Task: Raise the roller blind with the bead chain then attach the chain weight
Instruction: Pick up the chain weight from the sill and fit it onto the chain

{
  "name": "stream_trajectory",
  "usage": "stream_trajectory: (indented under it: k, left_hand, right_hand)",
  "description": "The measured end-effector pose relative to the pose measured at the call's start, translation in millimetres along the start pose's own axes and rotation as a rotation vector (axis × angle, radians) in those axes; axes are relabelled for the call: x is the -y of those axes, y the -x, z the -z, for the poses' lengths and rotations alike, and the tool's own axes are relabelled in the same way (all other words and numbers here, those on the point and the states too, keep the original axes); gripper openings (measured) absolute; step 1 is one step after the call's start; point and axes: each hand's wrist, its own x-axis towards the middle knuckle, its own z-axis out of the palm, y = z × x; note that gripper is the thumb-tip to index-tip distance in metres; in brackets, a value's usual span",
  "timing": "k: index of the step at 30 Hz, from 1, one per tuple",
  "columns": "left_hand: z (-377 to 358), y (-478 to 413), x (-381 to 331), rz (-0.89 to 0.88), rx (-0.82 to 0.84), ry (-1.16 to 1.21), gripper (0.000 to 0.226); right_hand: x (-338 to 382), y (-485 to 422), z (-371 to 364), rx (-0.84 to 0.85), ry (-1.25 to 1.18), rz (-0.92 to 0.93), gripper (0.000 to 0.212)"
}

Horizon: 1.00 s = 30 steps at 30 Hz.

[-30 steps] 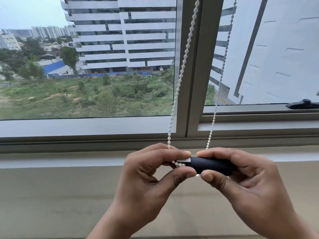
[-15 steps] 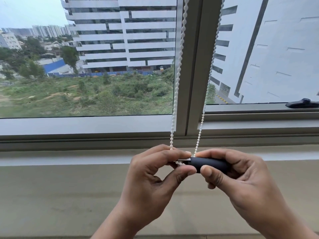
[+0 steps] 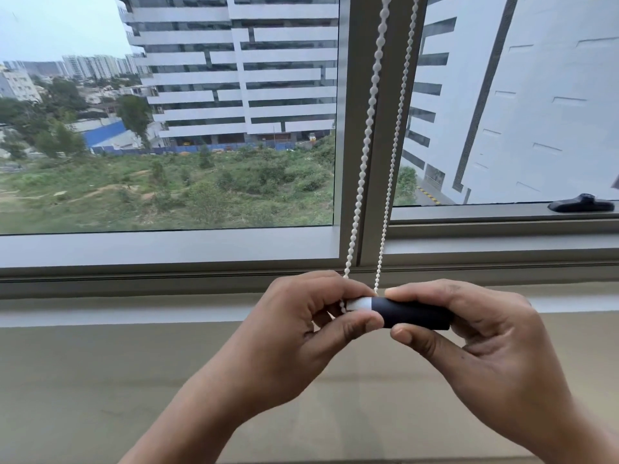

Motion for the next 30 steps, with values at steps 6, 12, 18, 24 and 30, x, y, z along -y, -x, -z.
stream_trajectory:
  k: [6,12,18,24,30]
  left_hand:
    - [-5.2,2.7,-0.2,-0.085,-0.076,0.074,0.03]
    - [-8.3,4.5,-2.9,-0.182,-0.174,0.055,0.03]
    - [-13.2,7.8,-4.4,-0.146,-0.224,0.078,0.025]
    - [-13.2,10.3,-4.8,-0.109,-0.18,0.159,0.022]
    - [-13.5,11.5,-6.9,-0.07,-0.139,0.289,0.02]
  right_hand:
    - [4.7,2.2,0.7,0.01,-0.201,-0.136,0.024]
    - [12.3,-1.9,3.7,0.027,-0.294,-0.171,0.03]
    - [11.1,-0.9,6.4,0.024,-0.248,-0.078,0.032]
    - [5.0,-0.9,9.7,0.006,-0.066,0.12,0.025]
    - [5.7,-3.7,12.7,0.014,0.041,0.243,0.027]
